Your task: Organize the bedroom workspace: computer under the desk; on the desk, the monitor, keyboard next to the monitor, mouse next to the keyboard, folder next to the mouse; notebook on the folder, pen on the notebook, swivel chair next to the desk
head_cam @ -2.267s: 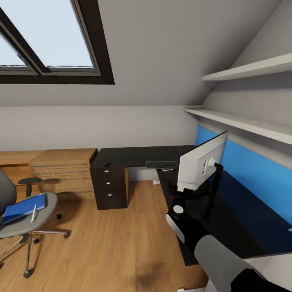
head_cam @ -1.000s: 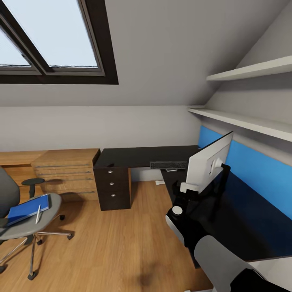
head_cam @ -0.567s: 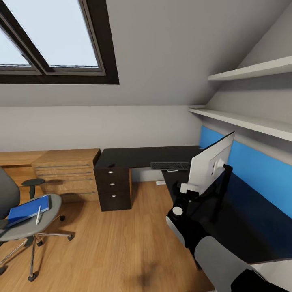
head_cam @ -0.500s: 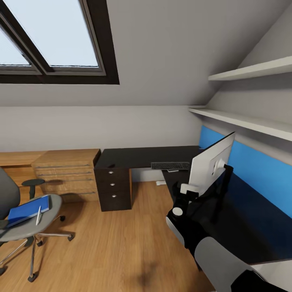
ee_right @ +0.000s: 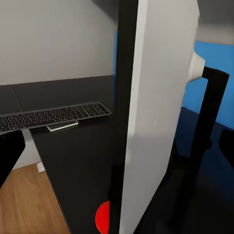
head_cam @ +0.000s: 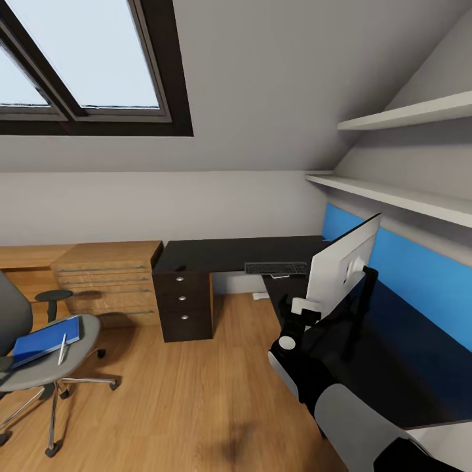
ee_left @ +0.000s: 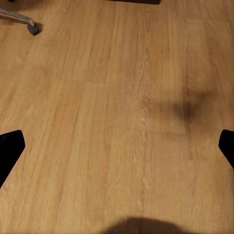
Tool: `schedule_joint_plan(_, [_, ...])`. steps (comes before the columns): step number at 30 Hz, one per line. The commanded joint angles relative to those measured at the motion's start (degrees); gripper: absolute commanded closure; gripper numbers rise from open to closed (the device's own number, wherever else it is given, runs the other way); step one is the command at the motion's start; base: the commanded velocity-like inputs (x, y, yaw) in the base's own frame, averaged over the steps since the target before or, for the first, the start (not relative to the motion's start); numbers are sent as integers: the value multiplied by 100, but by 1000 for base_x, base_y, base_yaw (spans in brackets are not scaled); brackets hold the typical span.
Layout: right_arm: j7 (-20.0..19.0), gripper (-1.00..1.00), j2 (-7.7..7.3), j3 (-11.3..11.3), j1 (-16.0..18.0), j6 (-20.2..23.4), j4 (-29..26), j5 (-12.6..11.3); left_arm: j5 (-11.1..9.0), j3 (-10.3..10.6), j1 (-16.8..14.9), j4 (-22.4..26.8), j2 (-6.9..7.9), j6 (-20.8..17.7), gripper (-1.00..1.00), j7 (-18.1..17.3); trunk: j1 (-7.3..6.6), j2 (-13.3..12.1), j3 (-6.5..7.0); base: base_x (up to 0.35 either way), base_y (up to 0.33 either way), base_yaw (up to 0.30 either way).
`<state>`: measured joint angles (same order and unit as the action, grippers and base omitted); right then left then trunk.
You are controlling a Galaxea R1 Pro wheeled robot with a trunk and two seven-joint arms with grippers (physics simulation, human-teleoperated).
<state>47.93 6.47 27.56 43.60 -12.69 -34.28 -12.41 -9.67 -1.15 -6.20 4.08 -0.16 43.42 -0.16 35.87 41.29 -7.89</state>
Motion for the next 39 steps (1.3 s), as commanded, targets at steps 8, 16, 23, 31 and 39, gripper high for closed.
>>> schedule_joint_plan(8, [39,-100,-10,33,-10,-32,-1,-60,-9,-8,-4,-3,-1,17,-100,-6,1,8,-9,129,25,0])
schedule_joint_plan(16, [40,-100,-13,30,-20,-32,0,-60,-9,-8,-4,-3,-1,17,-100,-9,1,8,-9,126,19,0])
schedule_joint_plan(23, [45,-100,-33,29,-76,-32,0,-60,-9,-8,-4,-3,-1,17,-100,-8,1,8,-9,19,3,0])
schedule_joint_plan(31, [48,-100,-51,25,-112,-32,0,-60,-9,-8,-4,-3,-1,17,-100,-10,1,8,-9,4,1,0])
schedule_joint_plan(39, [49,-100,-101,22,-128,-32,0,-66,-9,-8,-4,-3,-1,17,-100,-10,1,8,-9,0,0,0])
